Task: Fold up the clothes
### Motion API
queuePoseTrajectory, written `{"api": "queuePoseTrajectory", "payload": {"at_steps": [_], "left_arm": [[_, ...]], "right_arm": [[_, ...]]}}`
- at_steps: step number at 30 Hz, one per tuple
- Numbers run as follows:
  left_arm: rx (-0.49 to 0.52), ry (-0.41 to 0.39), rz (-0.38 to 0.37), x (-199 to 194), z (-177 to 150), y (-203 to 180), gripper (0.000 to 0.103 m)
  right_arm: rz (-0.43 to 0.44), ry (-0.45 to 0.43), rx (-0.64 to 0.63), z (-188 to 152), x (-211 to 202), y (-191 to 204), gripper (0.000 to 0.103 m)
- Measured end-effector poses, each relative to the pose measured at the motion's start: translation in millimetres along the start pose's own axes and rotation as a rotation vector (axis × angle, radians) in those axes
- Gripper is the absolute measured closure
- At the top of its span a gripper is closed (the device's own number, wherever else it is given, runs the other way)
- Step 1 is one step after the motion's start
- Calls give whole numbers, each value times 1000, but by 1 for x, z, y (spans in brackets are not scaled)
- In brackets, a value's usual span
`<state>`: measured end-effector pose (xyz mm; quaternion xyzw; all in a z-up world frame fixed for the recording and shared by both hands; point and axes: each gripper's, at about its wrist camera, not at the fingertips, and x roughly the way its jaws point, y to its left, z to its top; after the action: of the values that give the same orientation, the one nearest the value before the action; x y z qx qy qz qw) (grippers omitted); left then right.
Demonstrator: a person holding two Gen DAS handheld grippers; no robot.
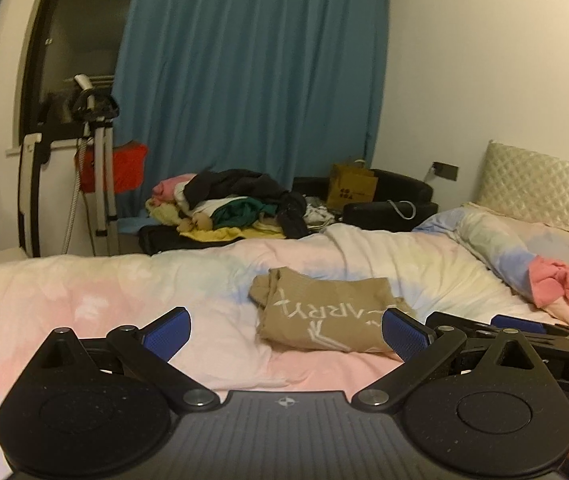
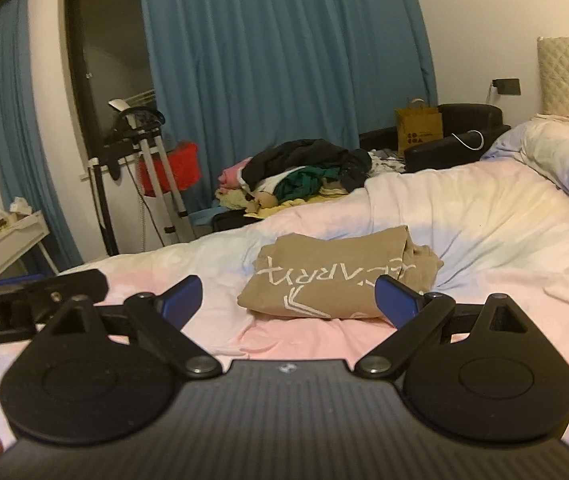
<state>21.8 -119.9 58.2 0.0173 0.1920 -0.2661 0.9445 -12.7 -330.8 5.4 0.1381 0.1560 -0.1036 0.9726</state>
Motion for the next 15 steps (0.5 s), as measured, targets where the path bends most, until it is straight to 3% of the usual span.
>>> {"api": "queuePoseTrajectory", "payload": {"at_steps": [15], "left_arm": [[3,9,35,5,-8,13,0]], "right_arm": [[-22,24,-57,-9,6,11,8]]}}
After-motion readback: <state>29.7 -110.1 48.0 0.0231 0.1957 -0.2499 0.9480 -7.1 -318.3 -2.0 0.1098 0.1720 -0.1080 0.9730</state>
